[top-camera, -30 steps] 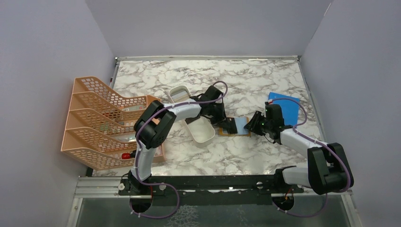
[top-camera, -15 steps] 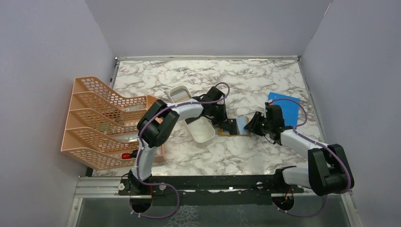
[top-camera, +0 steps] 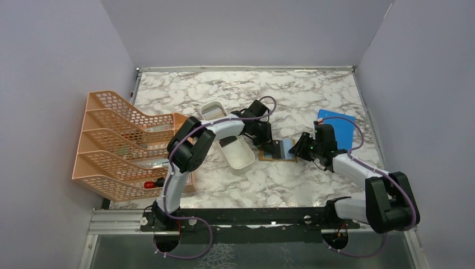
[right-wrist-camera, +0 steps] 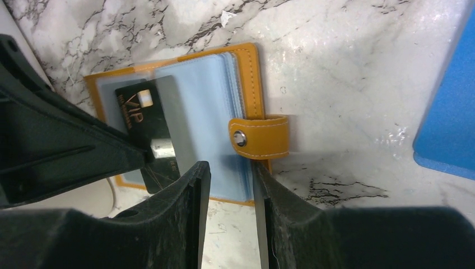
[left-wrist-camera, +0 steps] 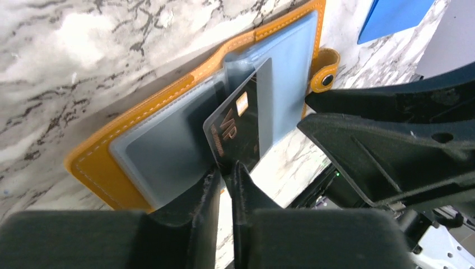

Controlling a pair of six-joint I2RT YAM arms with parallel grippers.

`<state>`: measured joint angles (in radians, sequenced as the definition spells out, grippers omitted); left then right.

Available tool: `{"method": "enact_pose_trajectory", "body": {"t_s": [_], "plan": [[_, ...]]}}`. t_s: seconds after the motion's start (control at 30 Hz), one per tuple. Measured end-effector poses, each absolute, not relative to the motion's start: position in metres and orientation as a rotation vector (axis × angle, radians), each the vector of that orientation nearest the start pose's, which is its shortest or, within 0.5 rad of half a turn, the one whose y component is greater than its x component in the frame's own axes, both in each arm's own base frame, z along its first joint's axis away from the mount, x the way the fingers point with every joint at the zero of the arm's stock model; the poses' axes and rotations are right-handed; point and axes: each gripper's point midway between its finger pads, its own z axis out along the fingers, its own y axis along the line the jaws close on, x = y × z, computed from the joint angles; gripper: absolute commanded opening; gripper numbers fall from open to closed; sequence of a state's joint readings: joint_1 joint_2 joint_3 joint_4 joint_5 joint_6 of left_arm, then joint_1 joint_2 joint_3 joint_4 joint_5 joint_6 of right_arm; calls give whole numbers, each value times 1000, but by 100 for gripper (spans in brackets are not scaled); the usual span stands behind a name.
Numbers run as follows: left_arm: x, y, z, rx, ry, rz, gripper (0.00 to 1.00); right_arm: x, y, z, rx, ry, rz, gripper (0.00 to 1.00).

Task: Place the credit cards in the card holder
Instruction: Insert the credit card into the card holder.

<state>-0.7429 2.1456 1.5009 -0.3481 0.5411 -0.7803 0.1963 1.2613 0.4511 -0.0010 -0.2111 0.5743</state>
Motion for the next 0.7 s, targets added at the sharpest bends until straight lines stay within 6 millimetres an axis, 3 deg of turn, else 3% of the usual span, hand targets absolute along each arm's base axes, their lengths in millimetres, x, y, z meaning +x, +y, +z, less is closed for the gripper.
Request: {"method": "enact_pose_trajectory", "body": {"t_s": [0.37, 0.57, 0.7], "plan": [[285, -428, 50, 258, 2815, -1150, 27, 278, 119, 56, 320, 2343, 656, 42], [283, -433, 50, 292, 2791, -1147, 28, 277, 120, 57, 289, 2341, 655, 43], [286, -433, 48, 303, 2774, -1120, 28, 275, 118, 48, 273, 2375, 633, 45]]}}
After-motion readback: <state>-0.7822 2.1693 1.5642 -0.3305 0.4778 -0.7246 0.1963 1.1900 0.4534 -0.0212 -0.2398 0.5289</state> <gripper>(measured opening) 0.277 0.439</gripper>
